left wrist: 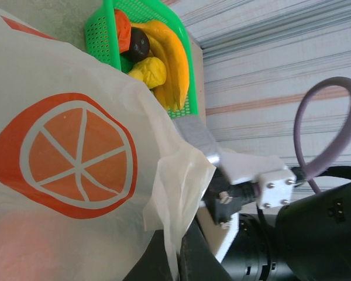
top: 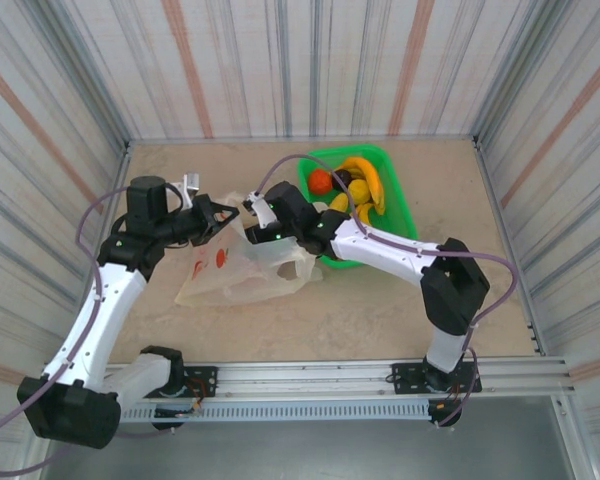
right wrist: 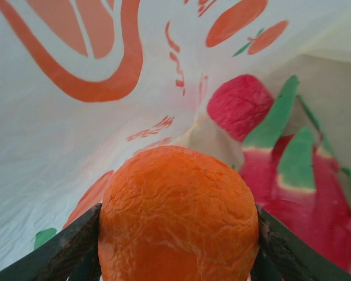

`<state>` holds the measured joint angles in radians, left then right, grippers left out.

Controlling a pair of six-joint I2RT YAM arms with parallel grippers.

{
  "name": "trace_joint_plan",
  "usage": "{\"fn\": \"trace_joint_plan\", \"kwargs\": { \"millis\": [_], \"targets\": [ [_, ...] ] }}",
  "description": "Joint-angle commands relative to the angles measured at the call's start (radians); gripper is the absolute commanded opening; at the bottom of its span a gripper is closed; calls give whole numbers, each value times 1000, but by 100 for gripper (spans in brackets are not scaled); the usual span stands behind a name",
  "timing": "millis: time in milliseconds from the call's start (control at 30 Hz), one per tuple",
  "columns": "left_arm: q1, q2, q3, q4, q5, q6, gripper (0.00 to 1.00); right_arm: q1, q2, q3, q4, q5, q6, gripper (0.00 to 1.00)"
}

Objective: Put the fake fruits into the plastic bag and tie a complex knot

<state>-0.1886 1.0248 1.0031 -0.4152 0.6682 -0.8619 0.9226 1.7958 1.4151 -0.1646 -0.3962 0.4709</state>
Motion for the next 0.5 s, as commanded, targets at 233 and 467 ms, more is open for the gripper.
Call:
{"fn": "trace_joint_plan", "kwargs": {
  "millis": [233, 467],
  "targets": [
    [11, -23, -1, -2, -5, 1, 0, 6, 18, 35, -23, -96, 44, 67],
    [12, -19, 3, -7, -5, 6, 0, 4, -8, 29, -70, -52, 9, 79]
  ]
}}
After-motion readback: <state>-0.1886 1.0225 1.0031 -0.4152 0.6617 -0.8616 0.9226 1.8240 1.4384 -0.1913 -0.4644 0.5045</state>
